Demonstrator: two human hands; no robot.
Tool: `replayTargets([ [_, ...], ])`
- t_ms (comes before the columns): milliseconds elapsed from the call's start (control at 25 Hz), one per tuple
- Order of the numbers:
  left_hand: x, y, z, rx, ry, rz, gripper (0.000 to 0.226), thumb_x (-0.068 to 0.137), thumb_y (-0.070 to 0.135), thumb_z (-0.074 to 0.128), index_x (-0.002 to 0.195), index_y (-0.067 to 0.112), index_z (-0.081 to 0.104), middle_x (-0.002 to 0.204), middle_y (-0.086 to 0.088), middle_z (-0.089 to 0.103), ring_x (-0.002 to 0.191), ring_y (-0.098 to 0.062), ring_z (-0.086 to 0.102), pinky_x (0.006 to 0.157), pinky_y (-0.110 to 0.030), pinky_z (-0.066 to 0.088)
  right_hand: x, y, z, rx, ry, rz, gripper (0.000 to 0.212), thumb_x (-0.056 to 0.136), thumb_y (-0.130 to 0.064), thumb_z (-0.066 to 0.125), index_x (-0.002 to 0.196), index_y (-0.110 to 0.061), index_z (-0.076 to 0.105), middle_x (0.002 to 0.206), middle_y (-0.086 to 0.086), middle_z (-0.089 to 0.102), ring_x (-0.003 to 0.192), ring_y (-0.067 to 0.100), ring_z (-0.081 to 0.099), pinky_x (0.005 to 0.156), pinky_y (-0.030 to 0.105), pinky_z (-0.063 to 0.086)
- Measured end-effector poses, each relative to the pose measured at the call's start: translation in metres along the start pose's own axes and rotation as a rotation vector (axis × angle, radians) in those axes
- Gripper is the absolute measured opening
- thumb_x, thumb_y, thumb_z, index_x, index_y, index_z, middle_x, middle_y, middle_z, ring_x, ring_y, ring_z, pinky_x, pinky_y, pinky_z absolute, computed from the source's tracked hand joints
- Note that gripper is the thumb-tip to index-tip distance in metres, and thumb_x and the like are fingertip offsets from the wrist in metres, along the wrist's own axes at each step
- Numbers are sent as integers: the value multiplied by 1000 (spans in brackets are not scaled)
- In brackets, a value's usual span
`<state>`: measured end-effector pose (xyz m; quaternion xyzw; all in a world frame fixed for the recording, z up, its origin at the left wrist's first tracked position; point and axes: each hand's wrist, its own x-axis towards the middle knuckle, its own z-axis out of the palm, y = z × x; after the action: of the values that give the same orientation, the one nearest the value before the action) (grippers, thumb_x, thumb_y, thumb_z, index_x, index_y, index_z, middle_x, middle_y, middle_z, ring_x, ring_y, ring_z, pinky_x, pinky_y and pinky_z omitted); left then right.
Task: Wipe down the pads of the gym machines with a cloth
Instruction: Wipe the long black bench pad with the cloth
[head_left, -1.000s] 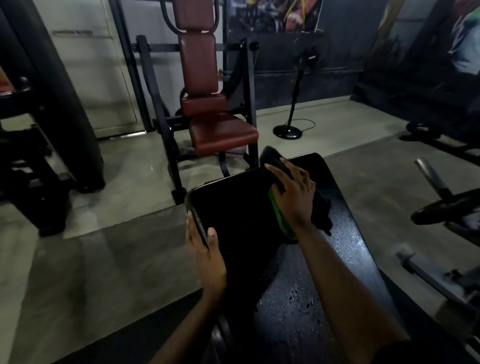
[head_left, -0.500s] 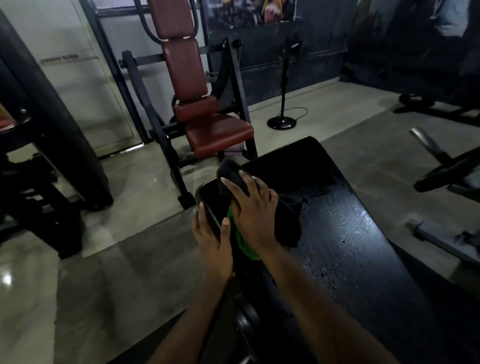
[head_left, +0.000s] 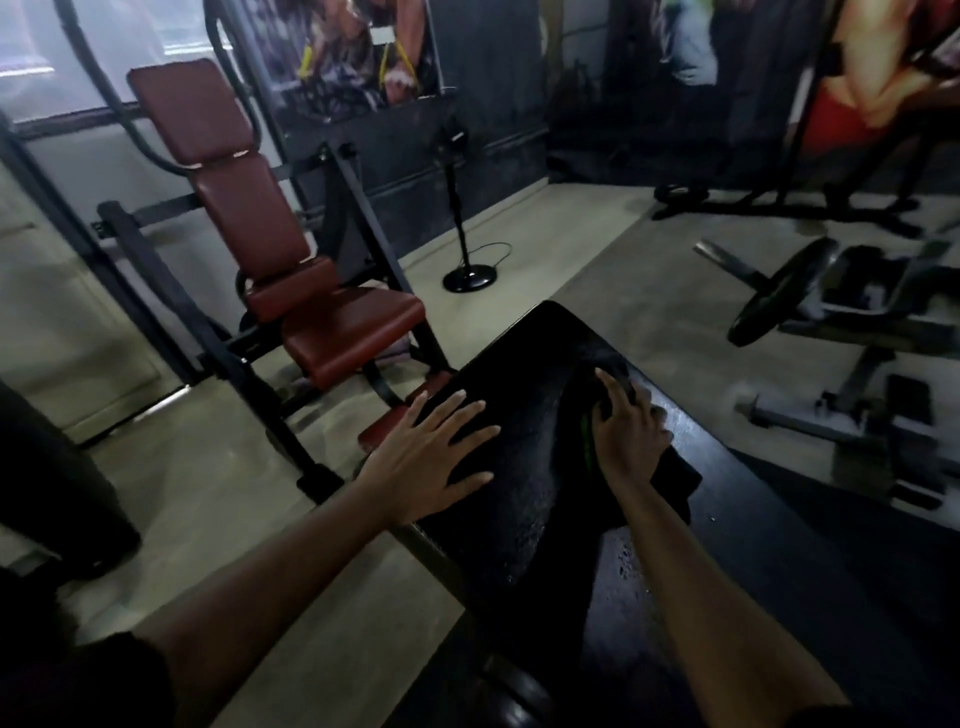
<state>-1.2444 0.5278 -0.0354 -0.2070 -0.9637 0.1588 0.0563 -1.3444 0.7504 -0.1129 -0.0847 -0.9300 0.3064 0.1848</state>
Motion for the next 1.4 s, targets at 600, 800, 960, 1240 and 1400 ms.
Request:
replayTargets([
  [600, 2, 0, 13, 66, 133, 15, 64, 91, 64, 15, 134, 29, 46, 143, -5, 46, 136, -26, 39, 103, -47, 23, 84, -31, 30, 49, 63, 15, 43, 89, -30, 51, 131, -40, 47, 134, 1, 49, 118, 31, 45, 89, 45, 41],
  [800, 0, 2, 8, 4, 107, -19, 65, 90, 64, 12, 131, 31, 50, 141, -3, 48, 136, -25, 39, 106, -51, 35, 43, 48, 14, -10, 52, 304, 40, 94, -26, 44, 132, -40, 45, 138, 4, 46, 119, 35, 44, 92, 47, 38],
  [960, 1, 2, 3, -32, 103, -32, 68, 90, 64, 8, 128, 30, 53, 138, -3, 51, 133, -26, 43, 104, -52, 39, 27, 47, -10, 103, 0, 482, 41, 94, -28, 44, 134, -38, 44, 135, 12, 48, 119, 37, 45, 99, 47, 35],
  [1240, -3, -4, 1, -152, 169, 58, 69, 93, 59, 7, 133, 18, 47, 139, -6, 51, 134, -25, 41, 110, -44, 29, -111, -94, -10, 32, -123, -84, 56, 89, -47, 33, 142, -49, 18, 156, -5, 16, 132, 25, 25, 103, 47, 26],
  [1400, -5, -3, 4, -80, 122, 221, 66, 94, 58, 11, 132, 22, 50, 140, -5, 50, 131, -26, 46, 107, -49, 34, -105, -25, -12, -4, -63, 151, 51, 92, -50, 39, 141, -48, 23, 154, -3, 24, 132, 27, 31, 103, 46, 27],
])
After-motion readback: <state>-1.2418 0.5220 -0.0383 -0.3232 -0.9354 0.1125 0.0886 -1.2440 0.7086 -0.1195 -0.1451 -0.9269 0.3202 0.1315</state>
